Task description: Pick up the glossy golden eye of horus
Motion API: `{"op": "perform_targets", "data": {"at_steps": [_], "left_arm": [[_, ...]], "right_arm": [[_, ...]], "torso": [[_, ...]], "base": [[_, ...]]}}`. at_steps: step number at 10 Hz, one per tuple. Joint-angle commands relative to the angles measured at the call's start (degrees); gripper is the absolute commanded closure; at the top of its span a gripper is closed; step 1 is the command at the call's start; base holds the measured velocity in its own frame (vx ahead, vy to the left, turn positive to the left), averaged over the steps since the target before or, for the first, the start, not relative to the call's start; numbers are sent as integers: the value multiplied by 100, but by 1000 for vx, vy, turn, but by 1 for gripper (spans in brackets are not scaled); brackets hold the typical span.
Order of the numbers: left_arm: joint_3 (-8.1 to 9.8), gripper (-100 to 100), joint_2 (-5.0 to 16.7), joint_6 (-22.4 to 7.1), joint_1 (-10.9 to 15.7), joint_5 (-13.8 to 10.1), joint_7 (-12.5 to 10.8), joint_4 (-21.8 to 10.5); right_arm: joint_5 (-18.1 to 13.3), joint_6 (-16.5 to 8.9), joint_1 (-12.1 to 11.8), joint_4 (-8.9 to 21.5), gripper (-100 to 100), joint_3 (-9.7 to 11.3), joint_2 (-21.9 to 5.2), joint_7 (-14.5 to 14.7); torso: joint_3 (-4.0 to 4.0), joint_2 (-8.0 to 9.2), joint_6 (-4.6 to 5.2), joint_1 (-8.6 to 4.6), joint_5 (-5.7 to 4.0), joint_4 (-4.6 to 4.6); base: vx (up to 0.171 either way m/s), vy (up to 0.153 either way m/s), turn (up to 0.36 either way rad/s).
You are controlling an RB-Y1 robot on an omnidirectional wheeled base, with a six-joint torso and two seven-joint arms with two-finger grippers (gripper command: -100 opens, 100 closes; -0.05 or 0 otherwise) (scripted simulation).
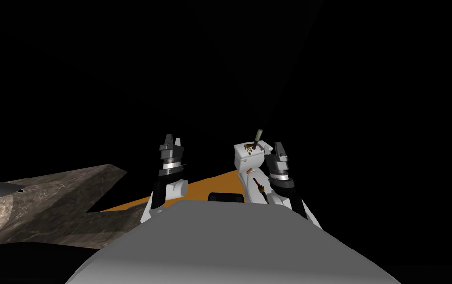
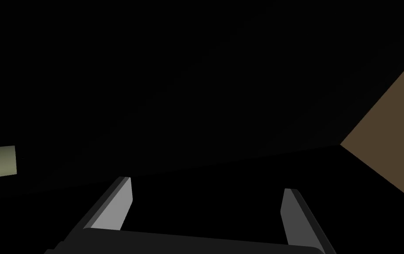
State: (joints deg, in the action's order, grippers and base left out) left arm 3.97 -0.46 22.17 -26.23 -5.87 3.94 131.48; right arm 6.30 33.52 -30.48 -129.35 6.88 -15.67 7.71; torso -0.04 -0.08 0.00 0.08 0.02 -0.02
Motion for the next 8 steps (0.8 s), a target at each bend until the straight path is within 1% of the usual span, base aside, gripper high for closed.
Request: {"op": "perform_targets", "data": {"at_steps": [1,2,3,4,5,6,7,8], "left_arm": [[0,0,0,0,0,0,0,0],[0,0,0,0,0,0,0,0],[0,0,0,0,0,0,0,0],[0,0,0,0,0,0,0,0],[0,0,0,0,0,0,0,0],[0,0,0,0,0,0,0,0],[0,0,0,0,0,0,0,0],[0,0,0,0,0,0,0,0]], "right_arm": [[136,-41,-38,134,-100,106,-286,-4],[136,-41,-38,134,-100,106,-396,-4],[270,-63,-75,268,-100,197,-618,-12],[270,-63,-75,268,-100,197,-730,-12],[412,-85,-114,408,-100,293,-925,-20],[412,-85,-114,408,-100,293,-1078,-20],[560,-107,-155,553,-100,392,-1246,-29],[560,-107,-155,553,-100,392,-1432,-29]], "torso": [[0,0,0,0,0,0],[0,1,-1,1,0,0],[1,2,0,0,0,0],[0,0,-1,1,0,0],[0,1,0,-1,0,0],[0,0,-1,1,0,0],[0,1,1,2,0,0],[0,0,0,3,1,0]], "base": [[17,31,56],[15,22,19],[22,27,51],[18,22,26],[19,28,55],[16,31,27],[19,35,54],[24,25,25]]}}
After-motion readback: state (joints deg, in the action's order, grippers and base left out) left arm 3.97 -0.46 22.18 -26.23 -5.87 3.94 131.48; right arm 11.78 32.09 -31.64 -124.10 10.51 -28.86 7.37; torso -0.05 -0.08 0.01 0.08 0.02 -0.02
